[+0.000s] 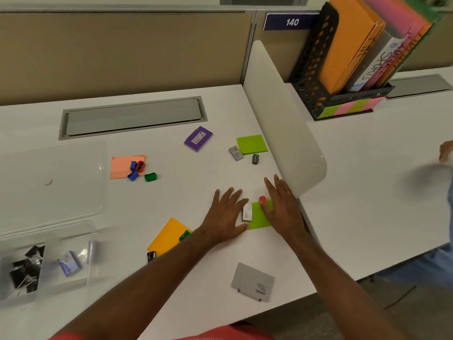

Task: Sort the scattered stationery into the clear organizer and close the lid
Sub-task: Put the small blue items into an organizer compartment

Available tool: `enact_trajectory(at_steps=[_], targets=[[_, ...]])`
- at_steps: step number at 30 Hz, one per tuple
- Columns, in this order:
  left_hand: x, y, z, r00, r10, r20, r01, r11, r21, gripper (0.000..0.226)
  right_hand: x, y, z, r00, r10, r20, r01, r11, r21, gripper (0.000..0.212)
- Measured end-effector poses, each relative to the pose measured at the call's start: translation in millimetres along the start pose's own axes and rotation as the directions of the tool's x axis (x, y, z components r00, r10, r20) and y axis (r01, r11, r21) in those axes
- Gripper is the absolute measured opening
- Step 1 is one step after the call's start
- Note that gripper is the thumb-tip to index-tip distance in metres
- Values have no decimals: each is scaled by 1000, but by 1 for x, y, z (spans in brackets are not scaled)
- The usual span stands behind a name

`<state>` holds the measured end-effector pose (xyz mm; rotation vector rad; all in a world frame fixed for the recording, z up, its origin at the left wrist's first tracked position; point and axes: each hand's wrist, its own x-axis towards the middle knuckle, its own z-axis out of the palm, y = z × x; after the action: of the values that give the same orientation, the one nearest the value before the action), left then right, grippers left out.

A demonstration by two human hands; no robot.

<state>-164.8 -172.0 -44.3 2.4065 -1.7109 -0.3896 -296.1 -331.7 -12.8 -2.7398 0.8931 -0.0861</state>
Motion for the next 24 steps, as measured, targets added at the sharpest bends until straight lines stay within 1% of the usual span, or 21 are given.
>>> enact_trajectory(at_steps=[4, 7, 10, 12, 16, 18, 21, 24], targets=[[7, 4, 2, 998, -7, -65, 5, 1000, -30, 63, 24, 3, -1, 998, -40, 42, 39, 999, 25, 65], [6, 3, 1, 994, -14, -107, 8, 998, -60, 60, 50, -3, -4, 993, -92, 76, 89, 995, 41, 65], [1, 0, -3, 982, -60, -177, 36, 990, -134, 57, 84, -15, -9, 976, -161, 149, 155, 987, 49, 66], [-5, -2, -6, 972, -100, -215, 60, 981, -183, 56, 108, -23, -11, 954, -216, 208, 217, 976, 18, 67], [-17, -4, -10, 953, -169, -253, 112, 968, -224, 55, 151, -40, -12, 923, -288, 253, 297, 955, 5, 71], [-21, -6, -13, 941, -204, -269, 136, 958, -251, 56, 169, -47, -10, 904, -323, 280, 351, 935, -55, 73], [-26, -9, -20, 919, -247, -306, 159, 945, -285, 57, 185, -51, -4, 883, -371, 289, 420, 898, -129, 63], [-33, -13, -26, 899, -269, -345, 169, 941, -293, 56, 184, -50, 4, 880, -394, 263, 439, 888, -136, 51]])
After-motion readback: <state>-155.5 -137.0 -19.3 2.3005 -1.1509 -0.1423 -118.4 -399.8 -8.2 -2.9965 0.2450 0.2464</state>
